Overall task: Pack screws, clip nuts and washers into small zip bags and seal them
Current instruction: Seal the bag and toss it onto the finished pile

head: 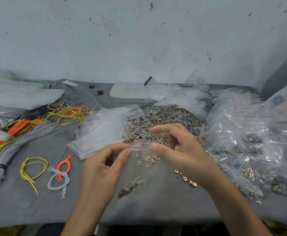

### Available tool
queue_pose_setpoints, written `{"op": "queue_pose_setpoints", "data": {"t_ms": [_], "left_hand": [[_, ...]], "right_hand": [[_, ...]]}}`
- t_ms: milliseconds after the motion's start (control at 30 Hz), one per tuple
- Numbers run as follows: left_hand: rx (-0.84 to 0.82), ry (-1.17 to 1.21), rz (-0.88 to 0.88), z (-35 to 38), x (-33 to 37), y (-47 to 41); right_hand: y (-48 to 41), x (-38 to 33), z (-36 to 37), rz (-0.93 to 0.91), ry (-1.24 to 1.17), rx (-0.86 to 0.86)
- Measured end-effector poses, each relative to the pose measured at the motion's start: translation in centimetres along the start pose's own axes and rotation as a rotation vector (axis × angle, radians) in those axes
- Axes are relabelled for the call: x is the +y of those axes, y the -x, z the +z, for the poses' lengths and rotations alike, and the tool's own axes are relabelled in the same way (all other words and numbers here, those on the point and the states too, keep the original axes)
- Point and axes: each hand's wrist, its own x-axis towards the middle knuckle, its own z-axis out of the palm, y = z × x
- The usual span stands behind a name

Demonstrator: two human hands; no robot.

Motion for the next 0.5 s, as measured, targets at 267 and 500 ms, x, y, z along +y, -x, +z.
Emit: {"op": "queue_pose_setpoints", "data": {"t_ms": [267, 500], "left_hand": [[-0.051, -0.043, 0.064, -0.3, 1.6, 1.6], [-0.059, -0.044, 0.106, -0.5, 2.9, 2.2]], "right_hand": [[0.3, -2.7, 1.3, -0.296, 0.335, -0.141], [1.5, -3.6, 1.7, -0.415, 0.324, 0.026]]}}
